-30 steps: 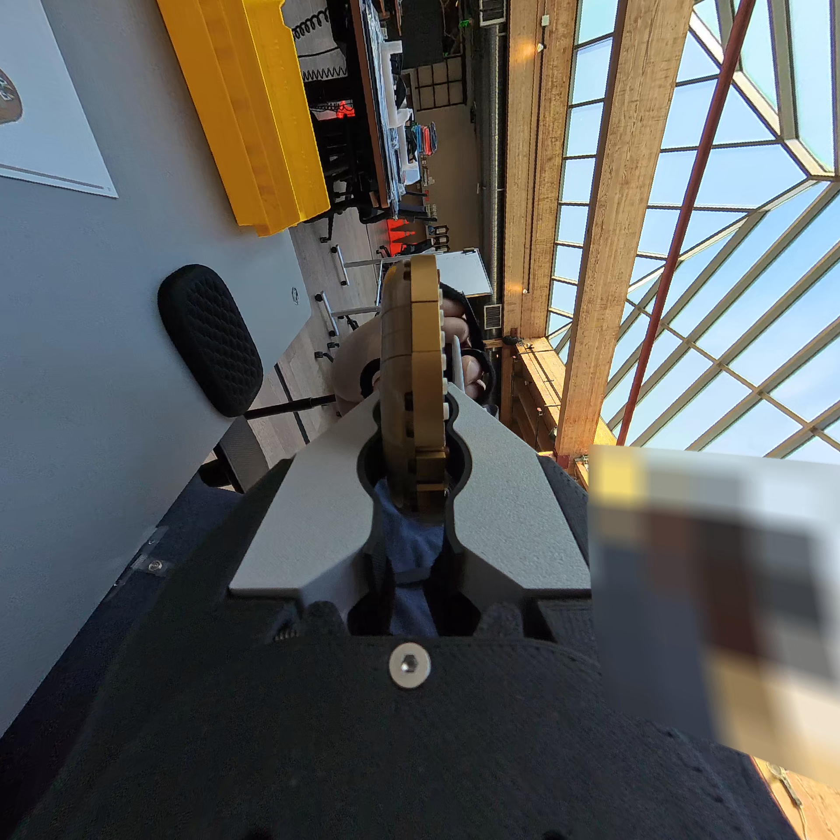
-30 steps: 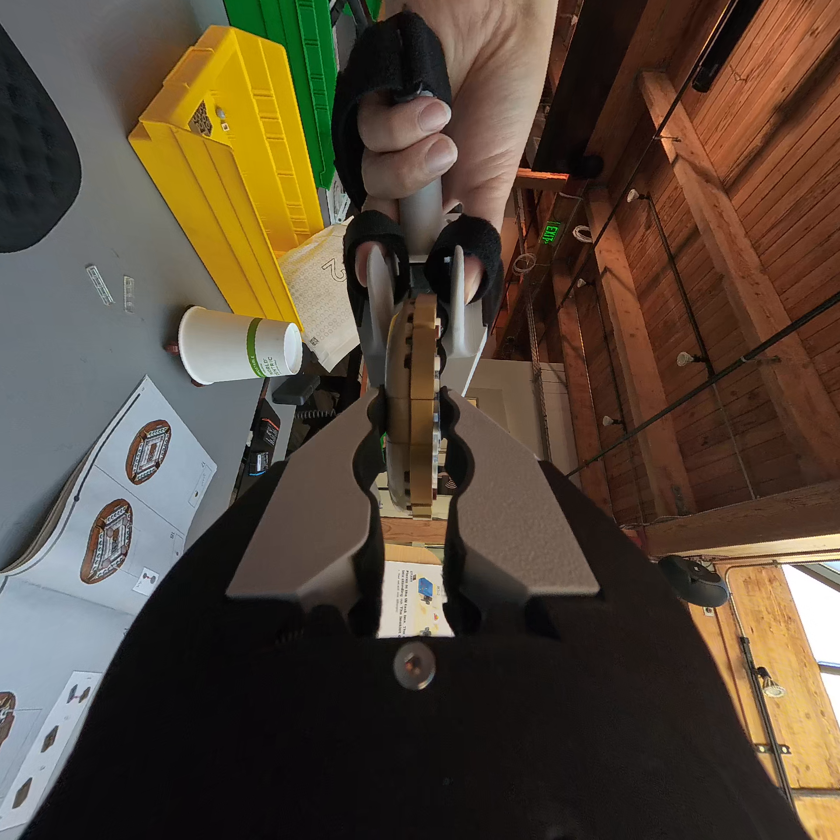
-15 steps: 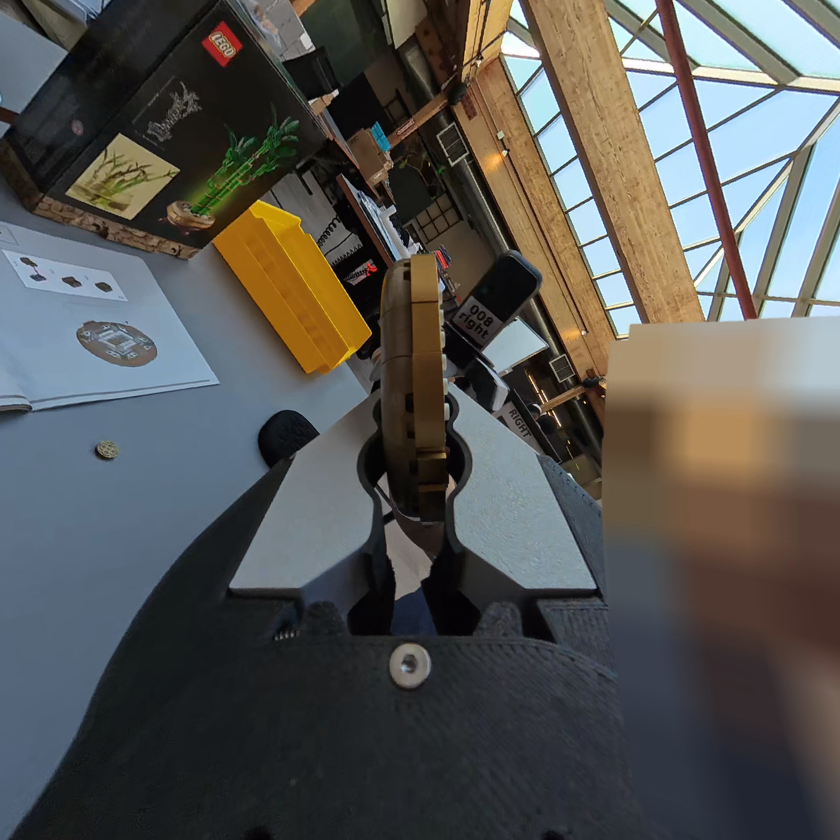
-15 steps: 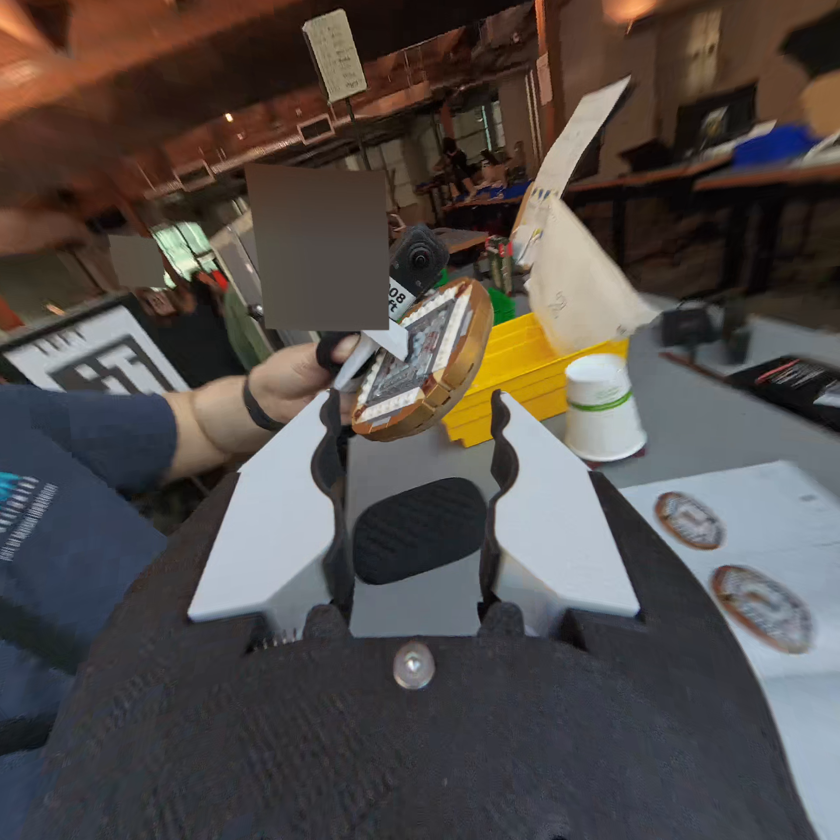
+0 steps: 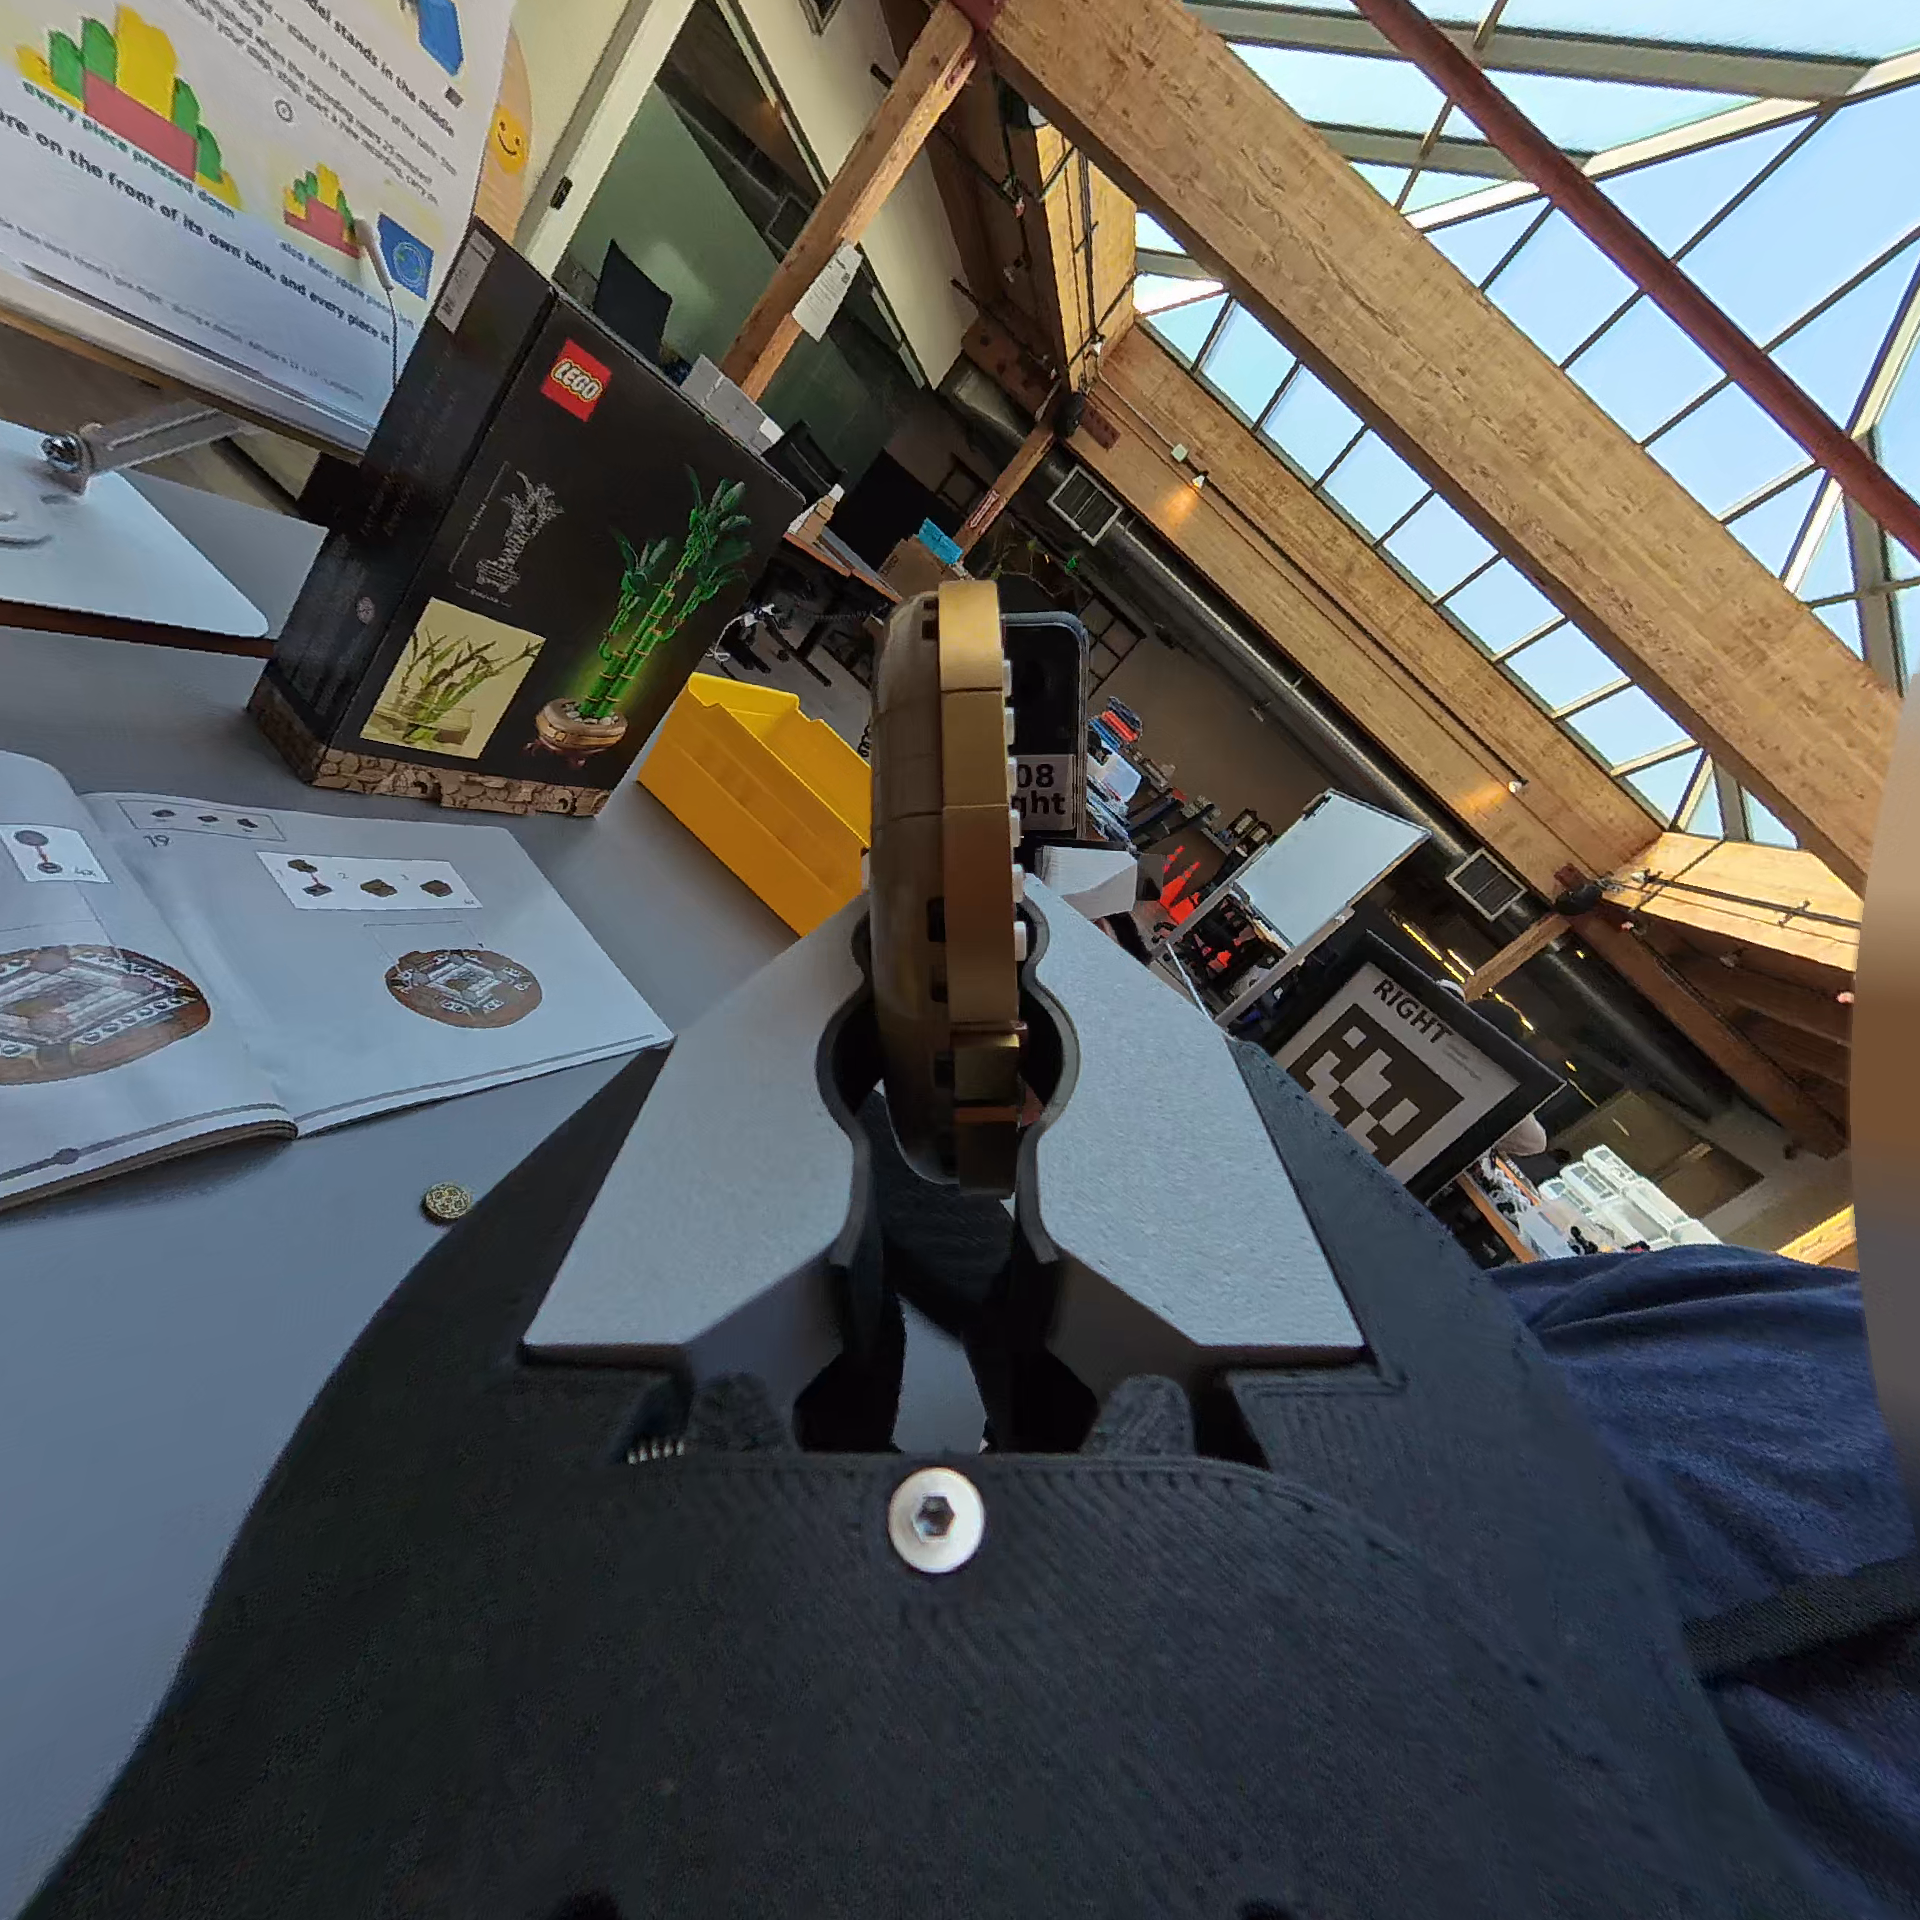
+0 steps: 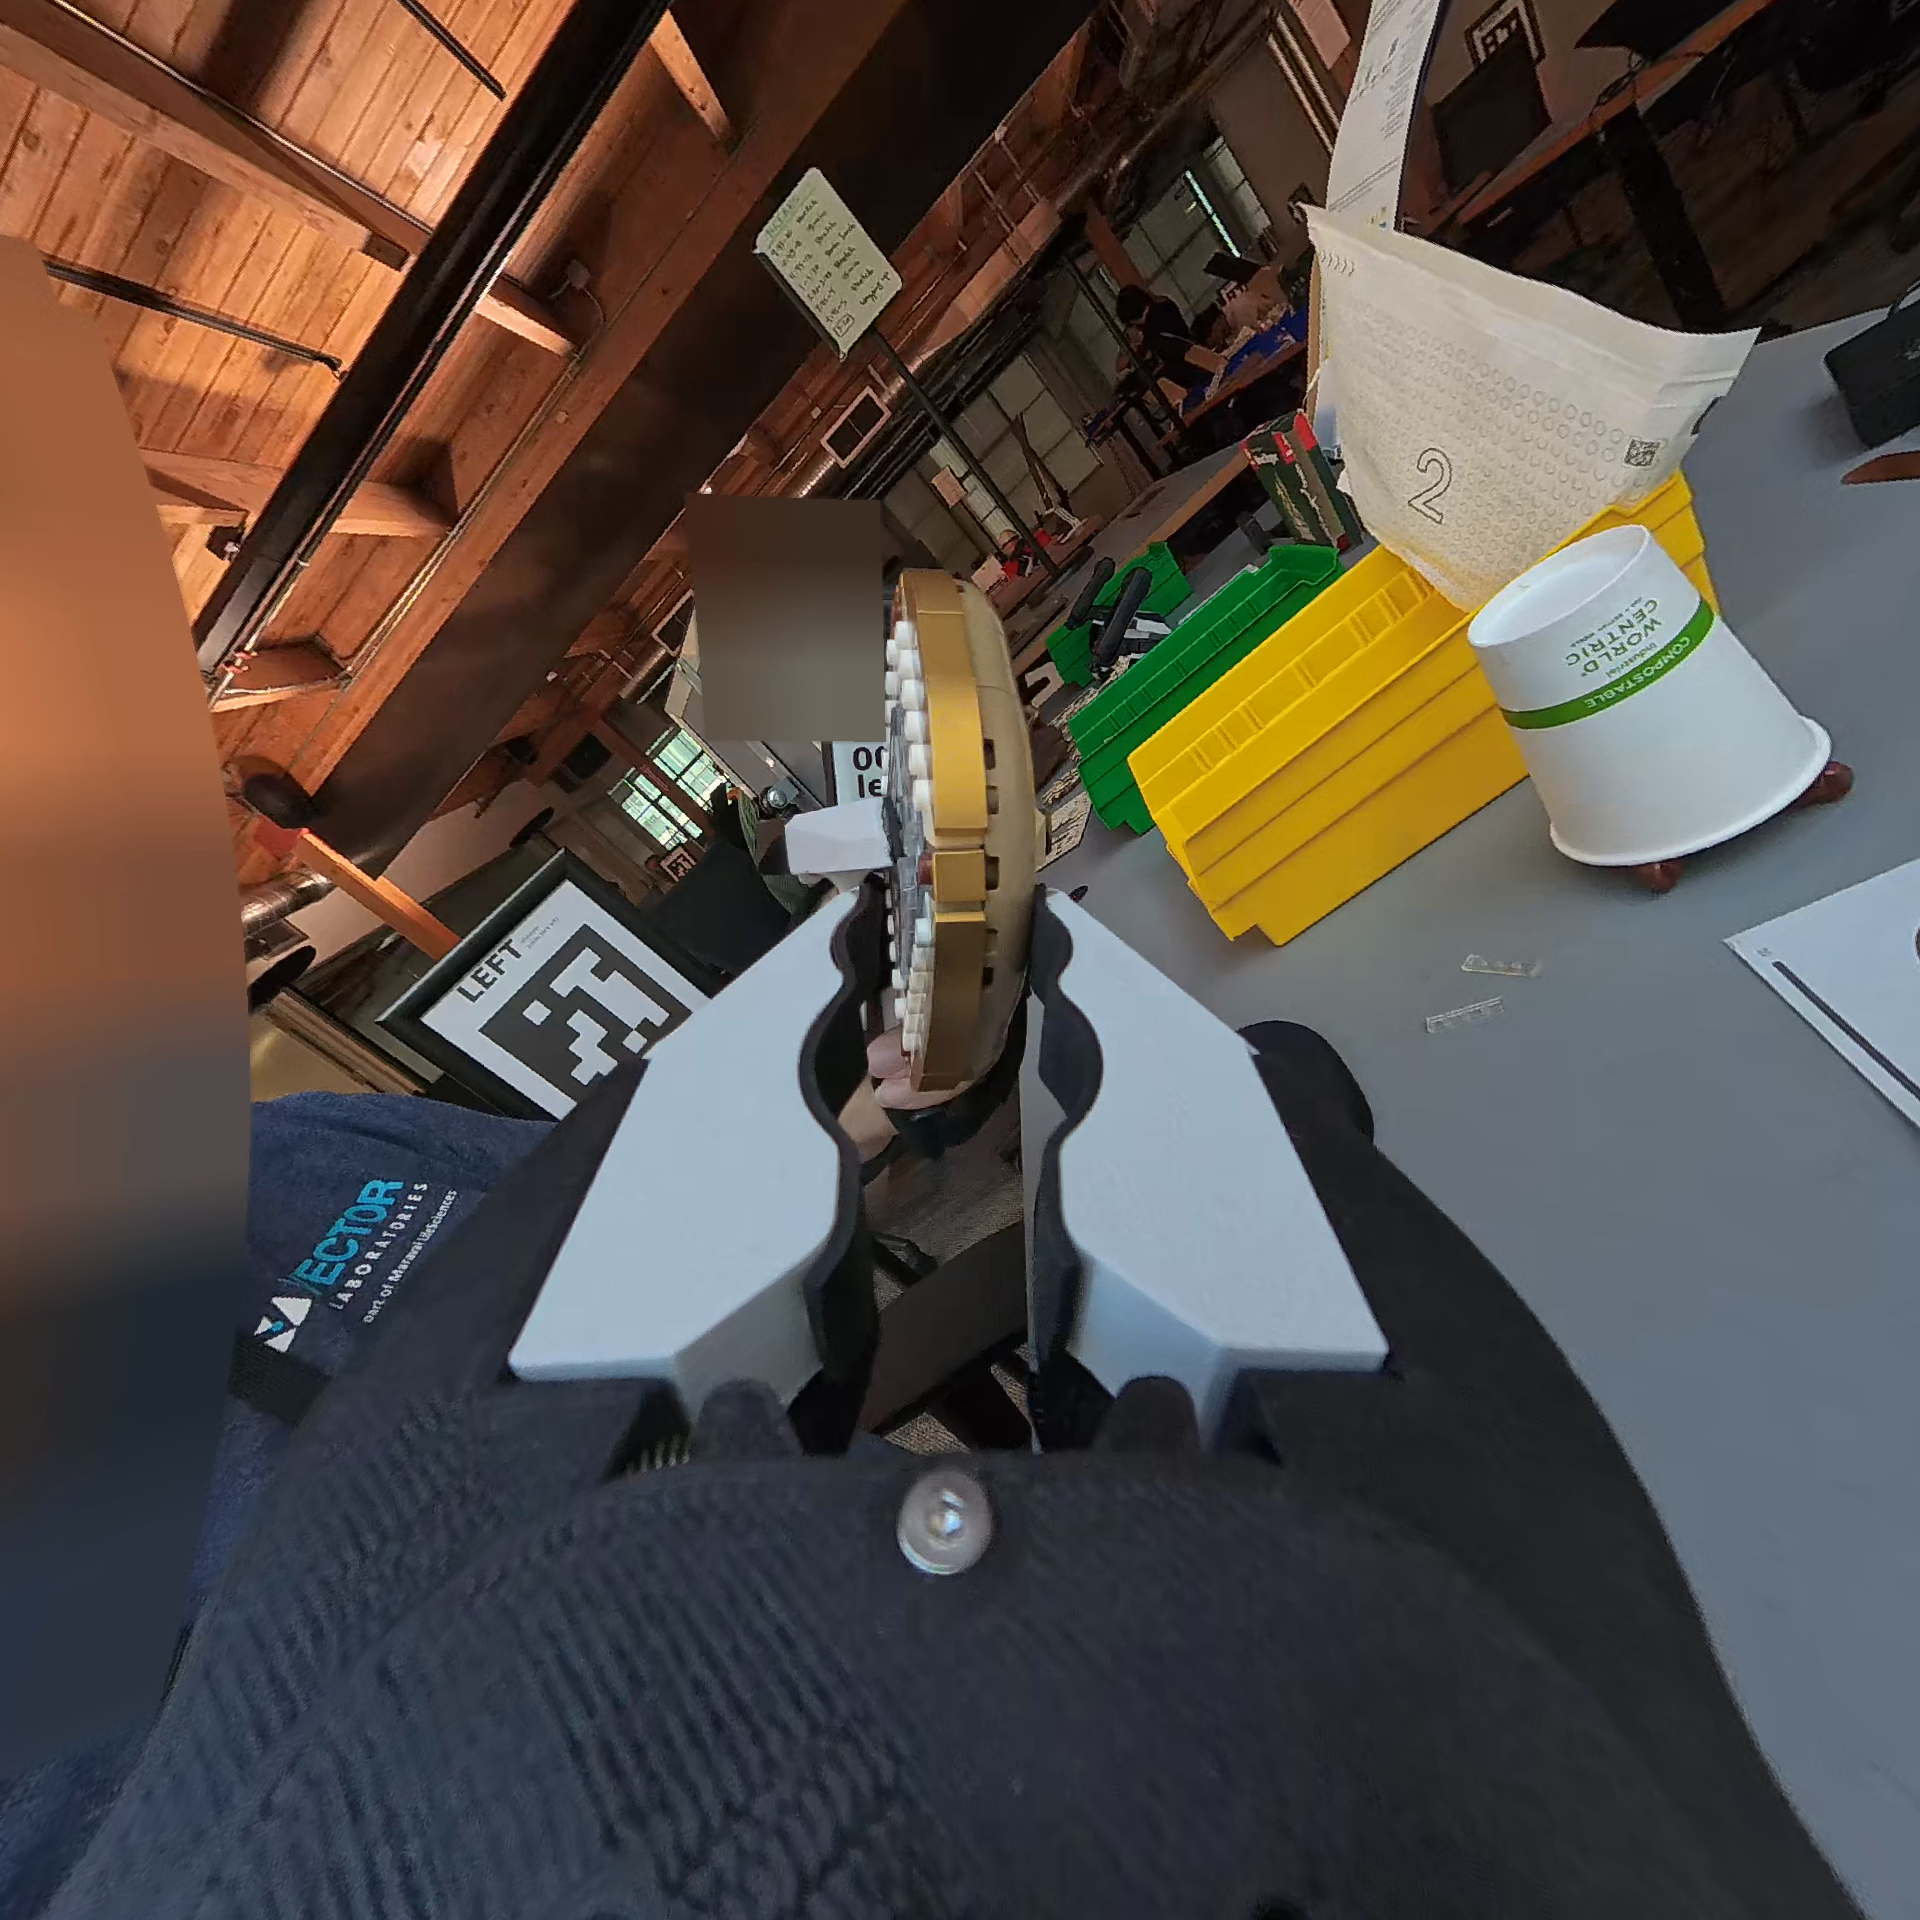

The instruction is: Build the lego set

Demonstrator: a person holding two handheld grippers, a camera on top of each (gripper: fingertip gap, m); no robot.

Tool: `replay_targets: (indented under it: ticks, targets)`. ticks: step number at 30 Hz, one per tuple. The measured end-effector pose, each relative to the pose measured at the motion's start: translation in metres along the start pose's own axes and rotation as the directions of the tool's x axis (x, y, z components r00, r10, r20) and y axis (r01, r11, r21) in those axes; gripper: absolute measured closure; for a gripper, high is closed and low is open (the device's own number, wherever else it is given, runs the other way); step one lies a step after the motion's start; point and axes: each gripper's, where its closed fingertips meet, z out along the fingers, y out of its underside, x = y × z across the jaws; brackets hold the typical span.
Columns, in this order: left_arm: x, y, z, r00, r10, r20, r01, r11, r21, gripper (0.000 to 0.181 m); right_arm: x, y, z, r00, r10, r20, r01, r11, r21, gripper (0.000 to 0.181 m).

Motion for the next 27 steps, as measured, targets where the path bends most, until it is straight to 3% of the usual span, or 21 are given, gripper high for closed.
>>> replay_targets:
  ticks: [9,22,25,27]
  targets:
    - [-0.002,0.009,0.002,0.999,0.038,0.011,-0.038,0.999,-0.006,0.163,0.005,0.008,0.001,0.996,0.079,0.033,-0.081,0.995,0.055,0.158]
    - [0.006,0.01,0.0,0.998,0.039,-0.042,-0.037,0.998,0.046,0.163,-0.004,0.008,-0.001,0.999,-0.011,0.047,0.008,0.998,0.057,0.161]
    - [0.009,0.006,0.0,0.998,0.037,-0.05,-0.033,0.996,0.08,0.163,-0.016,0.005,-0.001,0.993,-0.031,0.116,0.021,0.996,0.092,0.146]
    - [0.01,0.006,0.0,0.998,0.046,-0.047,-0.042,0.996,0.083,0.163,-0.017,0.005,-0.002,0.991,-0.037,0.125,0.023,0.993,0.113,0.146]
